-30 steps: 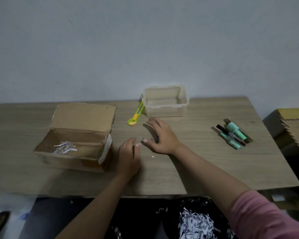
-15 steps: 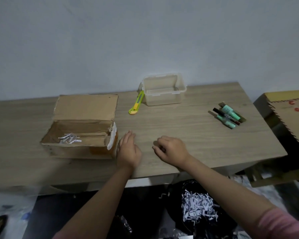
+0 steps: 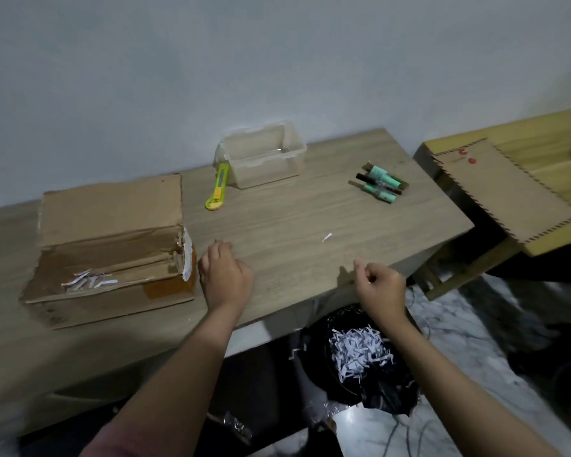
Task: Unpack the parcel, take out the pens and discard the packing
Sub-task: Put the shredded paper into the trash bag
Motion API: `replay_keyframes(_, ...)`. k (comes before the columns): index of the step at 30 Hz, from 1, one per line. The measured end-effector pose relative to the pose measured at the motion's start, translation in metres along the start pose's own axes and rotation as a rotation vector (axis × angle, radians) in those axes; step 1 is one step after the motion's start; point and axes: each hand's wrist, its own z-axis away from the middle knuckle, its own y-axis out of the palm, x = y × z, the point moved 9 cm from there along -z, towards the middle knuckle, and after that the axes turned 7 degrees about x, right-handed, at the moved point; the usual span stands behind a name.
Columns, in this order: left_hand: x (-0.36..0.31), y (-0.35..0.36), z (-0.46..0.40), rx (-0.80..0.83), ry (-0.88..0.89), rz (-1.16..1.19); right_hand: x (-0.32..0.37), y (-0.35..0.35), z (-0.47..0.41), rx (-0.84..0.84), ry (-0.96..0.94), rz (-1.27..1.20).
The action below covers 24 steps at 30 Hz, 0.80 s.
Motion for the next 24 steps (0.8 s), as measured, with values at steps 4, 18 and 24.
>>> replay_keyframes(4, 0.000, 0.003, -0.001, -0.005, 0.018, -0.025, -0.105, -0.014, 0.052, -0.178, 0.540, -0.159)
replay_keyframes(18, -0.003, 0.008, -0.002, -0.066, 0.048, -0.051, -0.235, 0.056, 0.085, 0.073, 1.013, -0.332)
replay_keyframes(24, -0.003, 0.008, -0.001, -0.050, 0.029, -0.056, -0.219, 0.025, 0.092, -0.165, 0.922, -0.317)
